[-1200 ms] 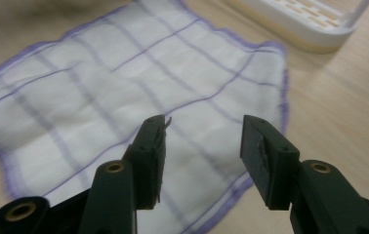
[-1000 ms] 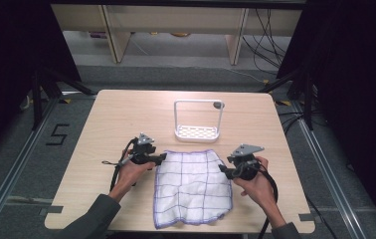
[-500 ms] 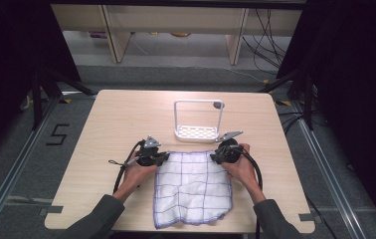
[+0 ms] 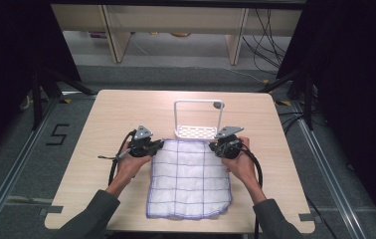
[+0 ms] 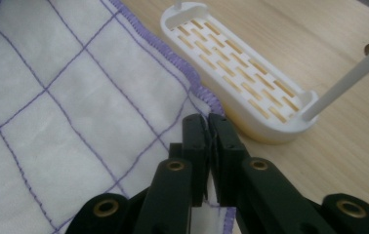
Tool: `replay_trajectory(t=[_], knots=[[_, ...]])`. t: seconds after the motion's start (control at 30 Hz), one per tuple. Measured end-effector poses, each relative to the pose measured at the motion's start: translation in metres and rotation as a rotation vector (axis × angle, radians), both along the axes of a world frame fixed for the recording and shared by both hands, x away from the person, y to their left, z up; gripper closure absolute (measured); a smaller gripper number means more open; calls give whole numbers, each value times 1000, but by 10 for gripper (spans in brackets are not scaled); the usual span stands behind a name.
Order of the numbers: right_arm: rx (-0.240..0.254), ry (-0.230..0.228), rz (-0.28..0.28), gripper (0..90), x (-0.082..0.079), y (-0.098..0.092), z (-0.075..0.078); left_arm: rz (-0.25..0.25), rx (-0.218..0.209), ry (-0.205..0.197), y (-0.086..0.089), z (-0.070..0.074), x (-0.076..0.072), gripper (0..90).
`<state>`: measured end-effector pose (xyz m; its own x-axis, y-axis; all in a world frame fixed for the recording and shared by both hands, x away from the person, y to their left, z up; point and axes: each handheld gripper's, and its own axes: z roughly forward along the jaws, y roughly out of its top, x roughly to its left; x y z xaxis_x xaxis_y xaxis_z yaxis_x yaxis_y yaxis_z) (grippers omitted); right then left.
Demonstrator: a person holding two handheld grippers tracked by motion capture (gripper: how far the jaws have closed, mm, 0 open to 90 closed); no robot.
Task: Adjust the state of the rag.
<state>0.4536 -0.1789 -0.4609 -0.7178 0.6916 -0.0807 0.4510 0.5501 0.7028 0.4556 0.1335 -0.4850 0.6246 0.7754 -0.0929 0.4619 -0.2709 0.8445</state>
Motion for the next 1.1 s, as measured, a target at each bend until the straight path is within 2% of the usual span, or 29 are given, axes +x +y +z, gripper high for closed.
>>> replay_trajectory(t=[0.03,0.07,0.1,0.13,0.2,0.23,0.27,0.3,0.37,0.43,0.57,0.6,0.77,0.8,0.87,0.9,0.93,1.03,1.1], knots=[[10,-11,-5,845,1,3,-4,-11,27,8,2,-3,0,849],[-2,29,-2,830,1,5,-7,-15,34,16,2,-6,-1,846],[-11,9,12,824,3,6,-12,-13,30,22,1,-11,-2,844],[-22,51,4,813,1,7,-15,-30,68,30,3,-15,-3,843],[-15,70,-4,783,2,6,-21,-27,81,39,3,-19,-3,839],[-4,101,-35,744,1,4,-21,-32,78,48,4,-21,-3,837],[6,102,-63,704,3,2,-21,-26,75,45,3,-22,-2,836],[12,87,-68,704,6,-2,-19,-20,74,47,3,-23,-1,835],[14,78,-120,686,9,-8,-18,-22,79,51,4,-24,-1,831],[-30,60,-131,664,13,-13,-19,-27,87,55,4,-24,0,829],[-58,98,-189,598,19,-18,-31,-26,90,54,2,-26,0,822],[-68,107,-186,573,21,-18,-34,-27,89,56,2,-27,0,820],[-48,98,-202,506,25,-16,-36,-15,80,60,3,-28,1,817],[-52,77,-195,506,27,-15,-37,-15,81,61,3,-27,1,816],[-53,87,-182,511,30,-13,-39,-16,82,63,3,-27,1,817],[-41,91,-179,542,30,-12,-39,-24,89,69,4,-27,1,817],[-24,90,-180,591,30,-9,-41,-24,88,65,4,-27,1,818],[-29,116,-130,780,27,-7,-39,-17,74,63,4,-27,1,822],[-16,104,-119,854,27,-6,-41,-18,76,58,4,-27,0,825]])
